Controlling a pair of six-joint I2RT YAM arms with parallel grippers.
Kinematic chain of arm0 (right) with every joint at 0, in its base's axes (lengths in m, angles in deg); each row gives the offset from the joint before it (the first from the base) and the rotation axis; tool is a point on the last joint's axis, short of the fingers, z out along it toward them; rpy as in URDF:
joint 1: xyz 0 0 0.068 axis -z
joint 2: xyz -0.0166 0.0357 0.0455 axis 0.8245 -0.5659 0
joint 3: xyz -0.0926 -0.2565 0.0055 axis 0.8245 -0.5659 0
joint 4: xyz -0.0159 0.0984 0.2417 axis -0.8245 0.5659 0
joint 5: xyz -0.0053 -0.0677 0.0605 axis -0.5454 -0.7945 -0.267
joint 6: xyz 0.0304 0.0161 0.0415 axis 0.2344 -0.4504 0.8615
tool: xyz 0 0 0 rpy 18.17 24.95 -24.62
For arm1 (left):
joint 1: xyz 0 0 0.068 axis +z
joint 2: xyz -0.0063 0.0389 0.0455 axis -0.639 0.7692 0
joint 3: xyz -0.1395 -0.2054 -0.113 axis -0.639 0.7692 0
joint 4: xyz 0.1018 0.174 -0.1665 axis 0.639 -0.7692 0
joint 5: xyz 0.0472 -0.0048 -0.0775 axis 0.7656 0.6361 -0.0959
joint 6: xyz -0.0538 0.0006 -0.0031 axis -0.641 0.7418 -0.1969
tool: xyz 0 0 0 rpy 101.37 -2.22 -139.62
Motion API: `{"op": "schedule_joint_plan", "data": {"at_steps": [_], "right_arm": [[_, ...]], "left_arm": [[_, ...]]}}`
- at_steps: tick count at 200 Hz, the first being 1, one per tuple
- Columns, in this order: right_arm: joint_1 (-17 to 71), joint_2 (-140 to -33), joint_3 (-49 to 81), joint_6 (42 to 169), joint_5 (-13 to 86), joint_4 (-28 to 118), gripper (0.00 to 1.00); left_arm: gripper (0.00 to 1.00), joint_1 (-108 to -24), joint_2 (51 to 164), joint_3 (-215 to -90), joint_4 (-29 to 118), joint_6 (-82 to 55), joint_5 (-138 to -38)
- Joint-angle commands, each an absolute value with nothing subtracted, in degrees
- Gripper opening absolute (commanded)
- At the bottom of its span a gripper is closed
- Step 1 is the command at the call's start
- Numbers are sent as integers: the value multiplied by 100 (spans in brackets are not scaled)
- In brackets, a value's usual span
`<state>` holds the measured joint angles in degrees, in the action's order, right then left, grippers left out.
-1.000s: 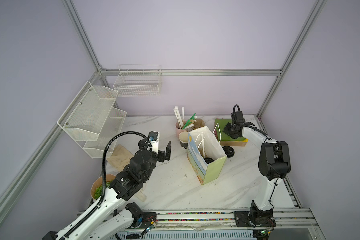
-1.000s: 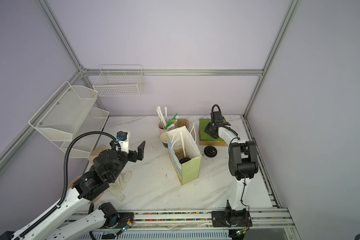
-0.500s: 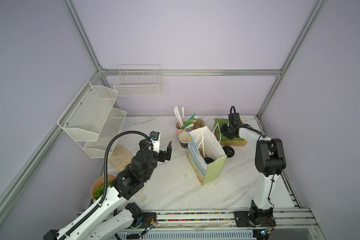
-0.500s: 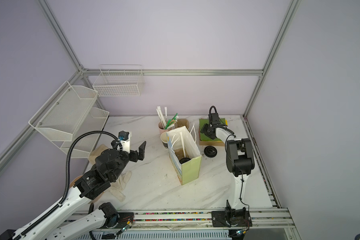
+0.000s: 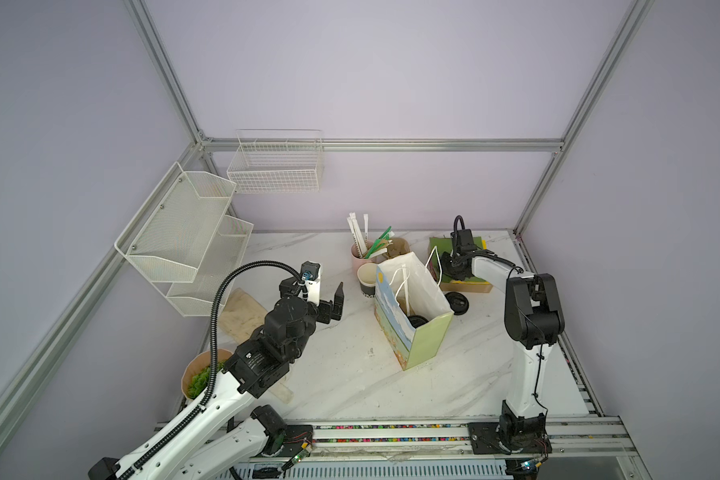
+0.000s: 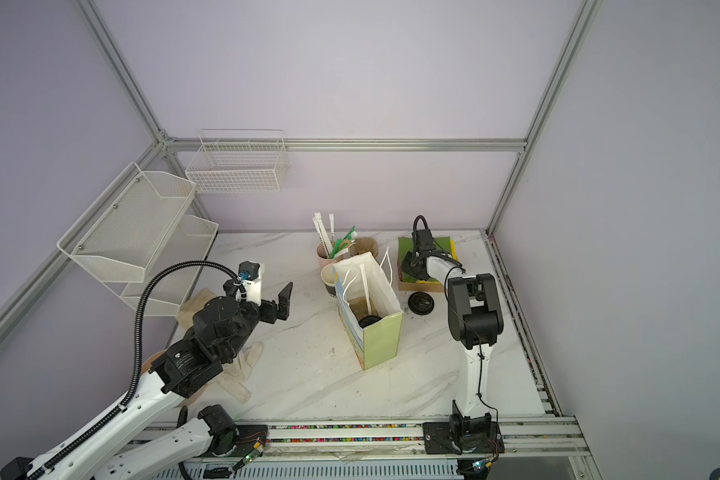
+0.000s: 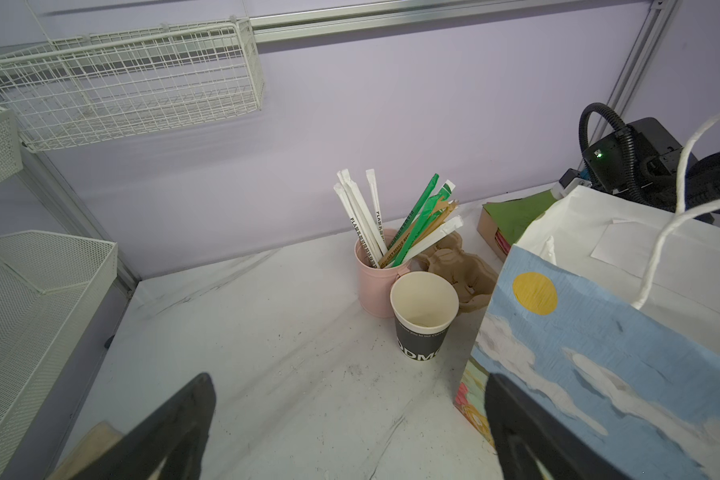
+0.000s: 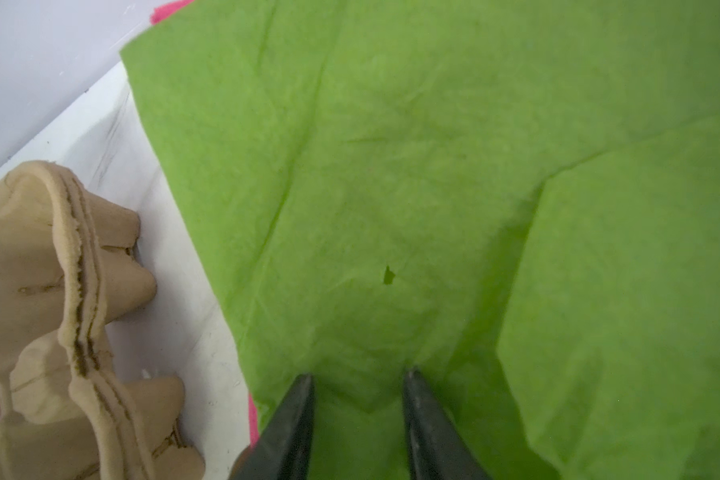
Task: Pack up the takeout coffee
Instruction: 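Lower the right gripper onto the green tissue sheet and pinch its center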
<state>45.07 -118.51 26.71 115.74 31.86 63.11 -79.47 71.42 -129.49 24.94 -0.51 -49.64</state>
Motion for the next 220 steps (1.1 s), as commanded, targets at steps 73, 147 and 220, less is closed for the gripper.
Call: {"op": "schedule_joint_plan", "data": {"at_steps": [73,147,220], "right_arm": [[4455,-11638,2667,11602,3255,6203,7],[4455,-11297,2633,11671,3228,6250,36],[4438,-11498,2542,11584,3369,6125,48]], "left_arm": [[100,-7901,7126,-12783,2667,-34,-5005],[100,-7899,7141,-12783,2674,-52,-5039],[100,-7883,7145,-12785,2672,-52,-5055]]}}
